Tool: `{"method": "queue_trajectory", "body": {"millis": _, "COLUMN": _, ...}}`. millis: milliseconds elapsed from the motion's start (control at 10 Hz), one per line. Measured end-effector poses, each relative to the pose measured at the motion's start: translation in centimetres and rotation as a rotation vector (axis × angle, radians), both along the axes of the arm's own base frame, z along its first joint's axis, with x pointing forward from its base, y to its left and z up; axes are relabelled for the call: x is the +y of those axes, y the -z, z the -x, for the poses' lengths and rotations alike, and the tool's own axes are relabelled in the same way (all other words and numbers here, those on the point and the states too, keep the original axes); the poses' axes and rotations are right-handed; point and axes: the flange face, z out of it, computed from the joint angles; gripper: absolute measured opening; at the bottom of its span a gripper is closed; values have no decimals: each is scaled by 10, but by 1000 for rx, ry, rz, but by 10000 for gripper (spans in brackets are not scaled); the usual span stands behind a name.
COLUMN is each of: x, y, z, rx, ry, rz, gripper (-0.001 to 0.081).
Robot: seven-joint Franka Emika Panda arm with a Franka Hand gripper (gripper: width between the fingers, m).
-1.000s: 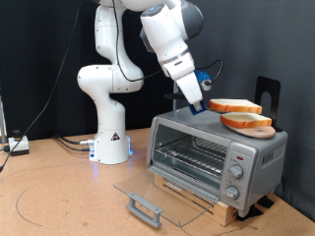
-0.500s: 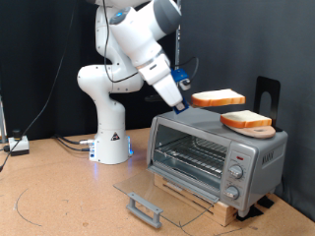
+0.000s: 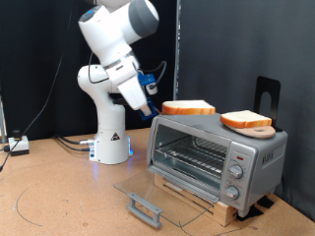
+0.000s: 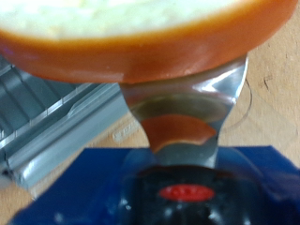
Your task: Make a piece of toast with the oven
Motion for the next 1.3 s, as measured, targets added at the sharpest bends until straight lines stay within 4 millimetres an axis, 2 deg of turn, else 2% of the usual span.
{"method": "queue_trajectory", "body": {"millis": 600, "x": -94, "y": 16, "z": 32, "rx": 15, "ry": 23, "rz": -3, "gripper": 404}}
{"method": "queue_trajectory", "body": {"millis": 700, "x": -102, "y": 19, "z": 33, "rx": 19, "ry": 23, "rz": 0, "gripper": 404}}
{"method": "queue_trajectory", "body": {"millis": 1000, "x": -93, "y": 30, "z": 33, "rx": 24, "ry": -10, "rz": 2, "gripper": 404}}
{"method": "queue_trajectory", "body": {"millis": 1300, "x": -74, "y": 69, "z": 30, "rx": 31, "ry": -30, "rz": 80, "gripper": 404}}
